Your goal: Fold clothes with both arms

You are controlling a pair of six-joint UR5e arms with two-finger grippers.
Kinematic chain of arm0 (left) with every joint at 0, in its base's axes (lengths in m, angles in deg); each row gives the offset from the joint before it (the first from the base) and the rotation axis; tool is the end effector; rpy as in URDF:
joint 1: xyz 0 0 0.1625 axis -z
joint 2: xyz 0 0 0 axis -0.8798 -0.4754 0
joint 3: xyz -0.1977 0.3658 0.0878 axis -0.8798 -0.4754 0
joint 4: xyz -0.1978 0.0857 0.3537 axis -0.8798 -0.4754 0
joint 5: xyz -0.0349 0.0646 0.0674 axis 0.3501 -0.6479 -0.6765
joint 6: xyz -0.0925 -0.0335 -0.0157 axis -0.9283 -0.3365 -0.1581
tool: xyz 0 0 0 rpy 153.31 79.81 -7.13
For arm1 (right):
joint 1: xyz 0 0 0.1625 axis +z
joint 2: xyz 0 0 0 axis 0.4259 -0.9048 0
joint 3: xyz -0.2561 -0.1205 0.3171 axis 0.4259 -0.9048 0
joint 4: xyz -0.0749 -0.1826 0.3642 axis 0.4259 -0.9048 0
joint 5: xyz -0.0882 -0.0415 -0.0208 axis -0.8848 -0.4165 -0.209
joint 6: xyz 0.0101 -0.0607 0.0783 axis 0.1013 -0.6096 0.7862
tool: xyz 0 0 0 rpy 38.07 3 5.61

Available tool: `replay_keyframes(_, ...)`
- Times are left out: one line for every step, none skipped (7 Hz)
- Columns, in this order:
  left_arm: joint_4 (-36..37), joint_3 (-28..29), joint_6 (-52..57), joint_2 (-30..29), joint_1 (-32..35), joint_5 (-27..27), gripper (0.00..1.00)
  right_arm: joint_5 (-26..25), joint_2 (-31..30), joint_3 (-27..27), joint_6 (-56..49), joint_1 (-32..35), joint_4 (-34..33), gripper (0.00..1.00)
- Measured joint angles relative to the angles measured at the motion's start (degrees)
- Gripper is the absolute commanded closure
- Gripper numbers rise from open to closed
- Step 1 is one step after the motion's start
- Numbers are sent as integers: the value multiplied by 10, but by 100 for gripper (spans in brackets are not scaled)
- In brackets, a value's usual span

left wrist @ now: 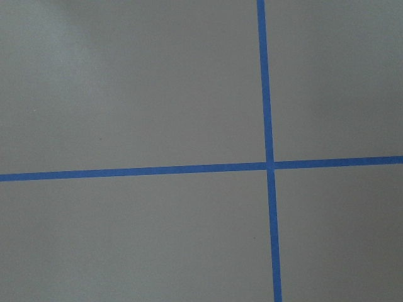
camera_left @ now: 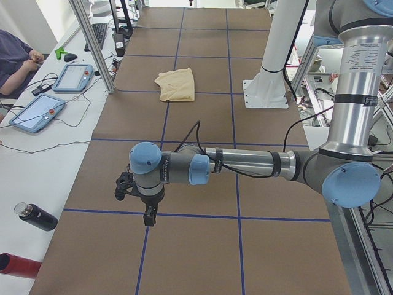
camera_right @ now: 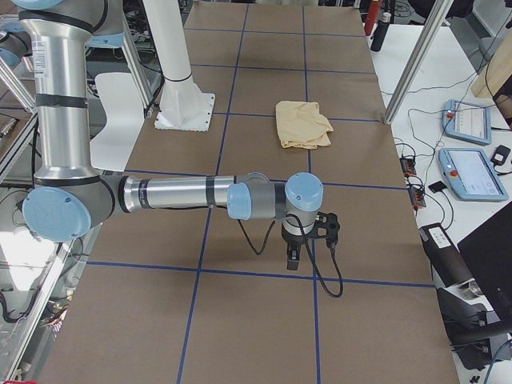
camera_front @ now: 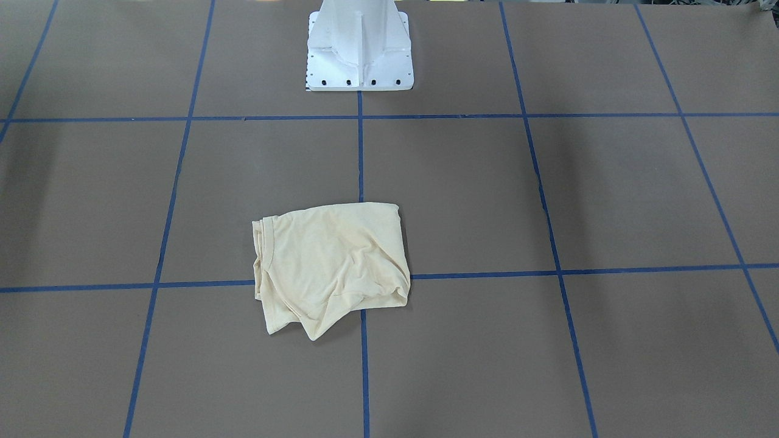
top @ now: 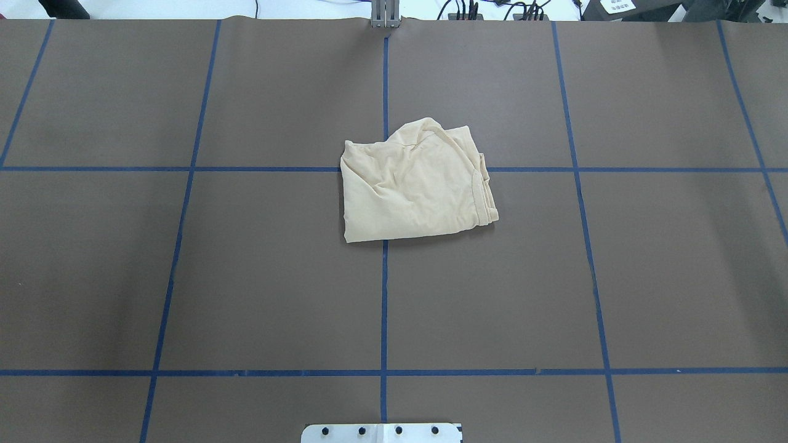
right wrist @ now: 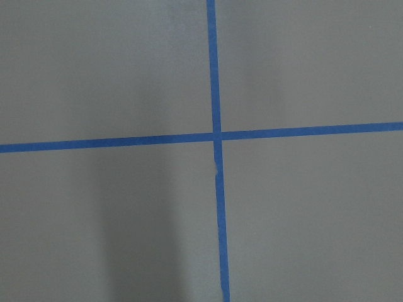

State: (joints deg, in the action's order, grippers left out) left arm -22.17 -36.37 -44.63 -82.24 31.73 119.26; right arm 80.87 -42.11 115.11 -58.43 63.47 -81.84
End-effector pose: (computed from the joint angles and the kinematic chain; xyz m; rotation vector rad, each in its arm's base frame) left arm -0.0977 -0.5216 0.6343 0.0975 0.7224 0.0193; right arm 0.0522 -0.4930 0.6203 -0.0025 -0.7764 0.0714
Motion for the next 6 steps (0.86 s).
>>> replay_keyframes(-2, 0, 0, 0, 0, 0, 0, 0, 0, 0, 0, 0, 0, 0)
replay_keyframes(-5, 0, -1, 0, 0, 0, 0, 0, 0, -1, 0, 0, -1, 0)
replay_keyframes(-6, 0, -1, 0, 0, 0, 0, 0, -1, -1, 0, 0, -1, 0)
replay_keyframes(-6, 0, -1, 0, 0, 0, 0, 0, -1, -1, 0, 0, -1, 0)
replay_keyframes(-6, 0, -2, 0, 0, 0, 0, 0, -1, -1, 0, 0, -1, 0)
replay_keyframes(-6, -1, -2, 0, 0, 0, 0, 0, -1, -1, 0, 0, -1, 0)
